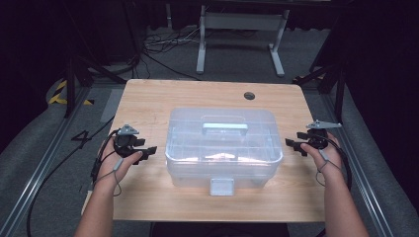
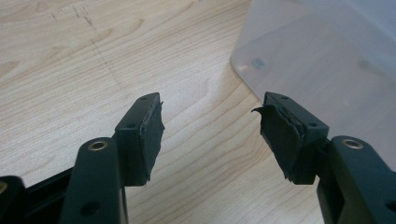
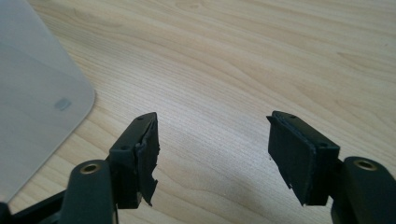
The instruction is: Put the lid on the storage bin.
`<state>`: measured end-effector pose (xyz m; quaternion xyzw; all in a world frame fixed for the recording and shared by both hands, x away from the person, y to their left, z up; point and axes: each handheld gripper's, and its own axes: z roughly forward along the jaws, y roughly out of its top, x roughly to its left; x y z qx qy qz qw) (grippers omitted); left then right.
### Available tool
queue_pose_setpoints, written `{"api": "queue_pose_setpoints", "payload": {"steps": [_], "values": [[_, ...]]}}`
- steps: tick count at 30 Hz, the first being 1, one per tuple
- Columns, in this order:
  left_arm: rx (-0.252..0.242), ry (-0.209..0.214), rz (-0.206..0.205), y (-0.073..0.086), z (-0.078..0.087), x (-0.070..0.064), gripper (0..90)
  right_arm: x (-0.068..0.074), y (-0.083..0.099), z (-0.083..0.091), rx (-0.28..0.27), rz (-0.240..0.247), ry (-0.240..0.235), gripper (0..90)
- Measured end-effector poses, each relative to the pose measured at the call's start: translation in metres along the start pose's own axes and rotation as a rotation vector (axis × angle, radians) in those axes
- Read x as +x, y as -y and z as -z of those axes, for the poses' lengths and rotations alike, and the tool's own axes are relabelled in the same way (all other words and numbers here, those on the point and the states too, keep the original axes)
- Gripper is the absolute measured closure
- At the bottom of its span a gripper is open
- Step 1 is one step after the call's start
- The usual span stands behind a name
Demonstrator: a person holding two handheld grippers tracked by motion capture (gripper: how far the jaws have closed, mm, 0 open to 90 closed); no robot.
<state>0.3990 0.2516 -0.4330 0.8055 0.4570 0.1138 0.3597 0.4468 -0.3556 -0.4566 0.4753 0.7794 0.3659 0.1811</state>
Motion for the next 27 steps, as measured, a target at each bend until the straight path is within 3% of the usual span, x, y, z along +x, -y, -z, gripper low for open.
{"api": "queue_pose_setpoints", "payload": {"steps": [3, 9, 20, 27], "values": [[0.001, 0.005, 0.004, 0.002, -0.004, 0.002, 39.6, -0.001, 0.004, -0.008, 0.040, 0.029, 0.012, 33.1], [0.021, 0.017, 0.004, 0.006, -0.011, 0.005, 39.9, 0.003, 0.008, -0.019, 0.067, 0.060, 0.037, 32.7], [0.076, 0.037, -0.024, 0.010, -0.022, 0.004, 38.4, 0.013, 0.011, -0.033, 0.051, 0.080, -0.003, 31.4], [0.078, 0.046, -0.038, 0.010, -0.023, 0.003, 36.6, 0.014, 0.011, -0.035, 0.034, 0.089, -0.003, 31.4]]}}
